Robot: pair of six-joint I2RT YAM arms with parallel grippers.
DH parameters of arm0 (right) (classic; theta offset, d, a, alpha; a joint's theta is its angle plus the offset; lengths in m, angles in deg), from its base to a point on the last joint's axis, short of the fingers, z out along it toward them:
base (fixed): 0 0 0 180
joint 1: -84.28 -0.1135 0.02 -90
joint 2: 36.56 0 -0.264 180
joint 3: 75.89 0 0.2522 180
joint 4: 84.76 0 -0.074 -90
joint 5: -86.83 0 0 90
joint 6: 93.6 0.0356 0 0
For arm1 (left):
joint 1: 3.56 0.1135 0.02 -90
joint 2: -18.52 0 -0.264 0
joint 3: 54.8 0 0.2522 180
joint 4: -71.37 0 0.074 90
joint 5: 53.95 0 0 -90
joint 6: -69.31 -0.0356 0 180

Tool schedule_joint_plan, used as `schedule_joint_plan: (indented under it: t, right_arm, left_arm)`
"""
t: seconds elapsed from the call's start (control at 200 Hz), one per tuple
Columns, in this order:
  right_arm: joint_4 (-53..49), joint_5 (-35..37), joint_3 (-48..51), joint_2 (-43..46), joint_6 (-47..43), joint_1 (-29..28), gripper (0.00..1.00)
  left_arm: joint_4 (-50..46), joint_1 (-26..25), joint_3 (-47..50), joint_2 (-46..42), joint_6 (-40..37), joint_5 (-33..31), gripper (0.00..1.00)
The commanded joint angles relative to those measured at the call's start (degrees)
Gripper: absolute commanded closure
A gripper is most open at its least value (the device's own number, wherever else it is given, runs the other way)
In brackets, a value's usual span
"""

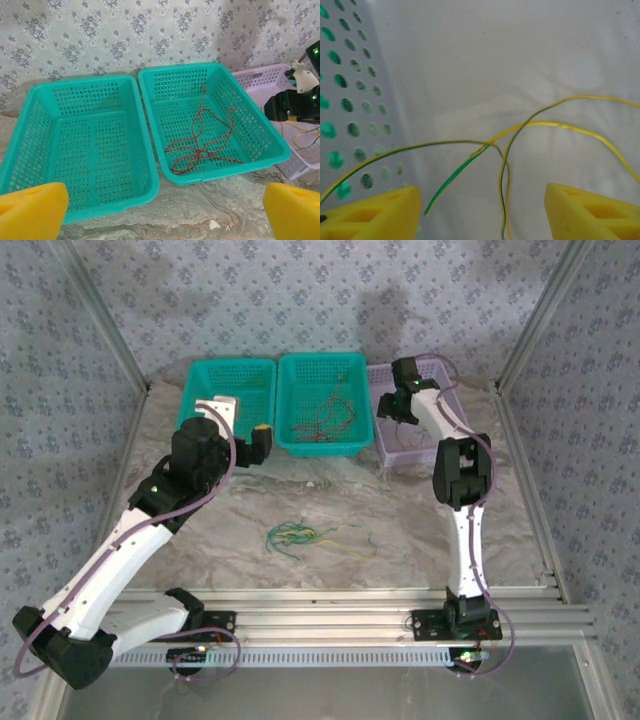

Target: Untangle the cables

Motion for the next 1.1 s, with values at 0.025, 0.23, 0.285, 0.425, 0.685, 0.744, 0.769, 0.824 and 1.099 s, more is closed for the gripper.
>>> schedule_joint_plan:
  t: [0.025, 0.23, 0.285, 0.425, 0.685, 0.744, 0.769, 0.824, 1.099]
  right_arm:
    - [-6.1, 3.4, -5.1, -5.7, -1.6, 0.7, 0.32]
    - [-6.5, 3.2, -8.9, -8.4, -1.4, 2.2, 0.31]
    - [-7.7, 5.8, -10.2, -9.0, -1.1, 2.6, 0.31]
    - [-5.5, 8.0, -6.5, -5.9, 3.1, 5.8, 0.31]
    - [4.5, 6.2, 1.6, 2.2, 7.5, 9.3, 0.71]
    - [2.9, 6.1, -0.5, 1.1, 7.5, 9.2, 0.81]
    - [1.9, 6.1, -1.4, 0.8, 7.4, 8.9, 0.84]
    - [0.4, 6.4, -2.3, 0.6, 7.3, 8.7, 0.9]
    - [9.2, 12.8, 7.0, 9.3, 7.9, 9.5, 0.9]
  left_arm:
    - [1.0, 0.4, -0.1, 0.4, -1.0, 0.8, 0.0]
    - [1.0, 0.5, -0.1, 0.8, -1.1, 0.9, 0.0]
    - [1.0, 0.4, -0.1, 0.9, -1.0, 1.0, 0.0]
    - [1.0, 0.6, -0.1, 0.9, -1.1, 1.0, 0.0]
    - [1.0, 0.9, -0.1, 1.2, -0.9, 1.6, 0.0]
    - [1.0, 0.9, -0.2, 1.3, -0.8, 1.8, 0.0]
    - [1.0, 1.0, -0.2, 1.3, -0.8, 1.7, 0.0]
    - [1.0, 1.1, -0.2, 1.3, -0.8, 1.7, 0.0]
    - [0.9, 1.3, -0.2, 1.6, -0.7, 2.3, 0.0]
